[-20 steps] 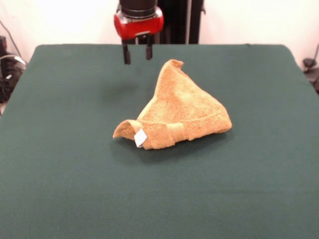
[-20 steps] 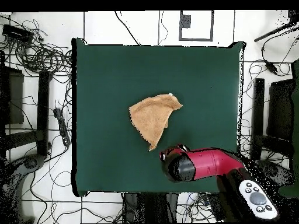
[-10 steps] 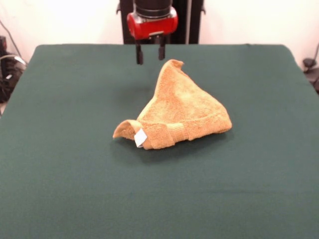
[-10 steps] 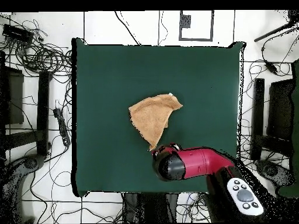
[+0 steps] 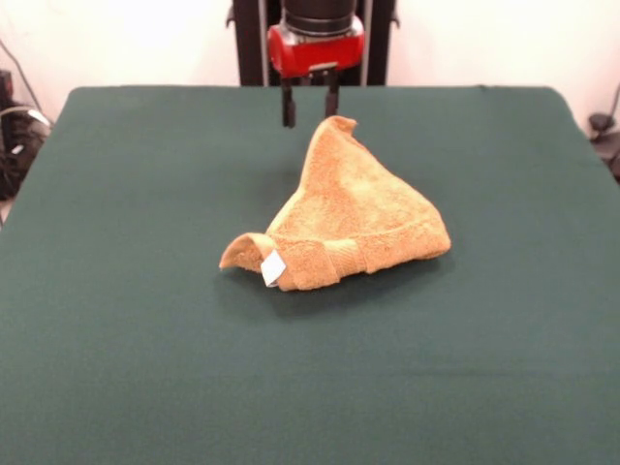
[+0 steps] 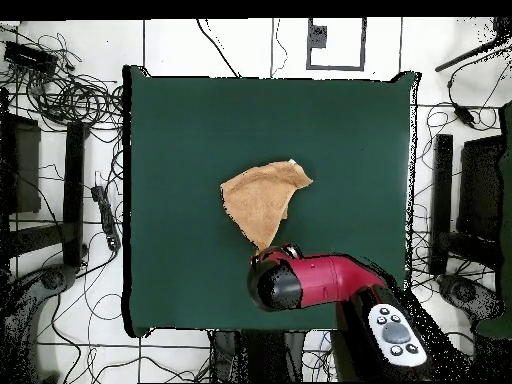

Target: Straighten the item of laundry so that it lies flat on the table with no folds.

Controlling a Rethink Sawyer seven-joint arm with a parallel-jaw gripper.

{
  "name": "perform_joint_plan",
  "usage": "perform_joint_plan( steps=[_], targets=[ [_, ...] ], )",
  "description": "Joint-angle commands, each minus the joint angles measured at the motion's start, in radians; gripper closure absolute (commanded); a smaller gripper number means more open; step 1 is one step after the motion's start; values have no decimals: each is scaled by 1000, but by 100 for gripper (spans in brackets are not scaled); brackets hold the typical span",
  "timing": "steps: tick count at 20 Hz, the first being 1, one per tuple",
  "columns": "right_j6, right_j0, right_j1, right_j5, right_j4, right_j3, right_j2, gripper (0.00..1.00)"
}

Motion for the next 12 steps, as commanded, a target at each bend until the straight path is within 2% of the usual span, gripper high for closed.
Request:
perform_joint_plan(
  steps=[1, 12],
  targets=[
    [273, 72, 49, -92, 88, -42, -36, 0],
    [258, 122, 97, -146, 167, -68, -84, 0]
  ],
)
